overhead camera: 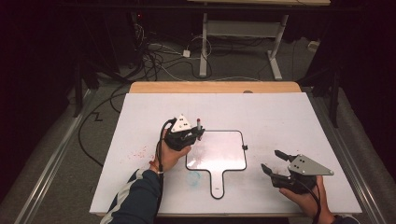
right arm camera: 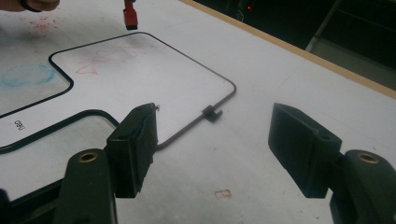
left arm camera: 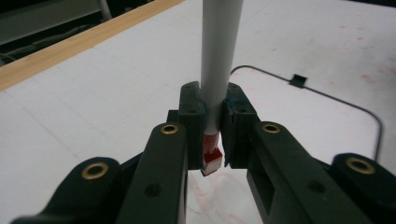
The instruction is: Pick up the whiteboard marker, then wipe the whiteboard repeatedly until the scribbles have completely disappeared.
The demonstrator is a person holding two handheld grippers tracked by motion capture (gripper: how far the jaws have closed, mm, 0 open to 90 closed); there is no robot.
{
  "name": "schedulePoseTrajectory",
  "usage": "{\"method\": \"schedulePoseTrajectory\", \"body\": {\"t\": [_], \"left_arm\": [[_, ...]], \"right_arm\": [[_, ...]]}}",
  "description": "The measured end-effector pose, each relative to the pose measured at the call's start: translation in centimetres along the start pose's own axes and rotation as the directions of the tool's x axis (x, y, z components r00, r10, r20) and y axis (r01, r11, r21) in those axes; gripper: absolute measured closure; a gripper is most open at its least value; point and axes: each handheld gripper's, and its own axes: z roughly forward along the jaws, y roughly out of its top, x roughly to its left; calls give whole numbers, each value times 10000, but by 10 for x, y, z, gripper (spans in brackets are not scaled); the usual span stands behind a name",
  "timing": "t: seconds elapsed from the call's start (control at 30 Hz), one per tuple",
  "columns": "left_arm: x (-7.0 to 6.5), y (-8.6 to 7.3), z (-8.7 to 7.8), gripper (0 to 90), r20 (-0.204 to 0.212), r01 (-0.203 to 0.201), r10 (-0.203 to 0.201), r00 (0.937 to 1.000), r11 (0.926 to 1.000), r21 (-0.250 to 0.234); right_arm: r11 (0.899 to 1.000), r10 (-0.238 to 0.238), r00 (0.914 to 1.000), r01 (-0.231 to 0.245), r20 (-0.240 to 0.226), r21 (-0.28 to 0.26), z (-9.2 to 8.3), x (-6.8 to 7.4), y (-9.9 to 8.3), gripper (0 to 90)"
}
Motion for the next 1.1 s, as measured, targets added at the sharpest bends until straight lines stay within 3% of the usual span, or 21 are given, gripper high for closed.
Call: {"method": "schedulePoseTrajectory", "body": {"t": [0.1, 0.13, 0.33, 0.5, 0.53, 0.57, 0.67, 0.73, 0.83, 0.87, 0.93, 1.0, 1.07, 1.1], "left_arm": [[6, -2, 4, 785, 22, 99, -99, 9999, 9999, 20], [10, -4, 9, 785, -230, 152, -151, 9996, 9999, 46], [20, -15, 23, 785, -688, 61, -20, 9976, 9981, 607], [25, -20, 25, 787, -566, 503, -490, 9972, 9985, 222], [25, -20, 25, 788, -566, 503, -490, 9972, 9985, 222], [24, -20, 26, 788, -287, 736, -733, 9969, 9972, 103], [18, -19, 29, 788, -248, 730, -729, 9970, 9973, 65], [7, -16, 33, 788, -58, 453, -453, 9990, 9989, 133], [1, -14, 35, 788, 17, 167, -167, 9999, 9997, 201], [-2, -12, 35, 788, -125, -227, 231, 9997, 9991, 344], [1, -12, 33, 788, -540, -440, 466, 9975, 9978, 492], [9, -16, 29, 788, -991, -209, 255, 9948, 9987, 471], [17, -19, 26, 788, -1557, 129, -64, 9878, 9991, 405], [17, -19, 26, 788, -1557, 129, -64, 9878, 9991, 405]], "right_arm": [[10000, -44, 10000, 44, 89, -14, -1, 2, 1, 334], [10000, -93, 9999, 94, 86, -34, 0, 2, 0, 333], [9998, -150, 9999, 149, 32, 162, 5, 2, -2, 333], [9989, -454, 9990, 454, 56, 68, 5, 5, 0, 337], [9988, -494, 9988, 494, 37, 66, 5, 6, -1, 336], [9984, -557, 9984, 556, 32, 135, 5, 6, -2, 335], [9980, -616, 9981, 616, 29, 162, 4, 6, -3, 335], [9985, -547, 9985, 547, 8, 26, 2, 7, -2, 336], [9976, -690, 9976, 690, -28, -58, 1, 8, -1, 335], [9974, -724, 9974, 723, -60, -73, 1, 8, -1, 334], [9972, -735, 9972, 734, -97, -102, 1, 9, 0, 333], [9965, -824, 9966, 822, -98, -143, 1, 9, 0, 333], [9959, -893, 9960, 892, -42, -160, 1, 9, 0, 332], [9959, -894, 9960, 894, -43, -148, 1, 9, 0, 331]]}}
